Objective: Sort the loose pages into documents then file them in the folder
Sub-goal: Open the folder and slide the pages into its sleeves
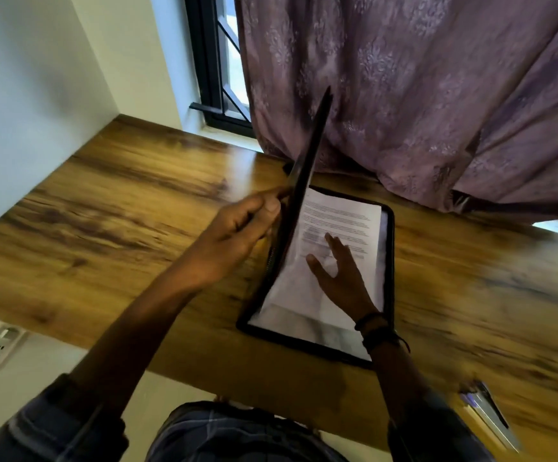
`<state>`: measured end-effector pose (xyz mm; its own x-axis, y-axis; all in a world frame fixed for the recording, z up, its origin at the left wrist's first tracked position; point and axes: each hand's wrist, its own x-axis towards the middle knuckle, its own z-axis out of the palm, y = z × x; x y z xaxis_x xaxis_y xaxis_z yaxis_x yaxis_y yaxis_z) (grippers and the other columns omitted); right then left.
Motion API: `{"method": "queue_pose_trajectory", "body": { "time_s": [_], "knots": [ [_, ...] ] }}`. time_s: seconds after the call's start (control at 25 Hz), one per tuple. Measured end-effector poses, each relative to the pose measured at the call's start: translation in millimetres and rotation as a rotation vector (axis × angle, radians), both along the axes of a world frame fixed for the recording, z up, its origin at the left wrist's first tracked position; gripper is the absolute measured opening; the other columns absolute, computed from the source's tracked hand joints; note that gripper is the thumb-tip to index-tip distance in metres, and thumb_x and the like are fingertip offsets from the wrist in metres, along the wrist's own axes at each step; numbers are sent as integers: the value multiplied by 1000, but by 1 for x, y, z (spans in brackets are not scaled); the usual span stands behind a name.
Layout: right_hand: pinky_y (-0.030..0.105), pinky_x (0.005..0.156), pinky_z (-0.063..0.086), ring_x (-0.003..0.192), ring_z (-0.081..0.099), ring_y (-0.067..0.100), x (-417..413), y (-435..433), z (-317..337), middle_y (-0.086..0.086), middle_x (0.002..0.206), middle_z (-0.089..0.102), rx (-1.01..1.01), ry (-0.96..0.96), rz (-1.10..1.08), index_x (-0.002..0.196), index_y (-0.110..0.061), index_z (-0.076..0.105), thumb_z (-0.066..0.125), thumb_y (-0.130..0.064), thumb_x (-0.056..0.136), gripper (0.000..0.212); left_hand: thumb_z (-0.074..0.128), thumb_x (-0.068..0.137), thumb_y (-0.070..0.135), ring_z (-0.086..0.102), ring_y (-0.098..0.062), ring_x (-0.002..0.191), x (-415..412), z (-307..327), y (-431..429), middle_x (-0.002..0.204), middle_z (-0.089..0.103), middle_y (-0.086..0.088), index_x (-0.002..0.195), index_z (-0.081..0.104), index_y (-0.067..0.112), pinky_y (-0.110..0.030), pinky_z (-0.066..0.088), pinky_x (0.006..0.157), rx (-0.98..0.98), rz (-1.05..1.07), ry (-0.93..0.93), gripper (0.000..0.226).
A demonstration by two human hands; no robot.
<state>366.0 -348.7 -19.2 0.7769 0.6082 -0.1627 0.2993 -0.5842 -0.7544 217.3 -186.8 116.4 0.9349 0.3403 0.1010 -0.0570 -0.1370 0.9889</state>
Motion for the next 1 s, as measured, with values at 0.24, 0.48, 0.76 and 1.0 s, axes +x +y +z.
{"method": "queue_pose_trajectory", "body": {
  "time_s": [0.24, 0.48, 0.76, 1.0],
  "knots": [
    [45, 104, 42, 129, 52, 16, -24, -95, 37, -4, 145, 50, 600, 614, -200, 145, -27, 43, 28, -72, 88, 75, 45, 102, 19, 57, 0, 113, -14, -85, -33, 138, 52, 1, 141, 48, 11, -7, 42, 88, 309, -73, 232, 40],
    [52, 91, 53, 108, 64, 32, -39, -139, 10, 10, 116, 68, 525, 314, -473, 121, -15, 64, 53, -52, 93, 47, 53, 98, 22, 58, -10, 109, -40, -137, -34, 116, 62, 9, 133, 53, 22, -32, 52, 92, 328, 65, 494, 34],
    [46, 64, 44, 74, 54, 43, -48, -141, 8, 26, 85, 60, 361, 188, -415, 96, -5, 65, 43, -35, 102, 37, 68, 90, 12, 62, 0, 88, -46, -130, -35, 95, 65, 16, 105, 62, 24, -23, 54, 82, 131, 111, 580, 21],
    [45, 85, 51, 99, 62, 24, -21, -146, 27, 6, 106, 64, -116, 109, -334, 116, -12, 60, 64, -27, 90, 30, 81, 77, 11, 69, -18, 88, -43, -103, -12, 89, 70, -1, 104, 60, 20, -26, 56, 68, 129, -270, 803, 35]
  ]
}}
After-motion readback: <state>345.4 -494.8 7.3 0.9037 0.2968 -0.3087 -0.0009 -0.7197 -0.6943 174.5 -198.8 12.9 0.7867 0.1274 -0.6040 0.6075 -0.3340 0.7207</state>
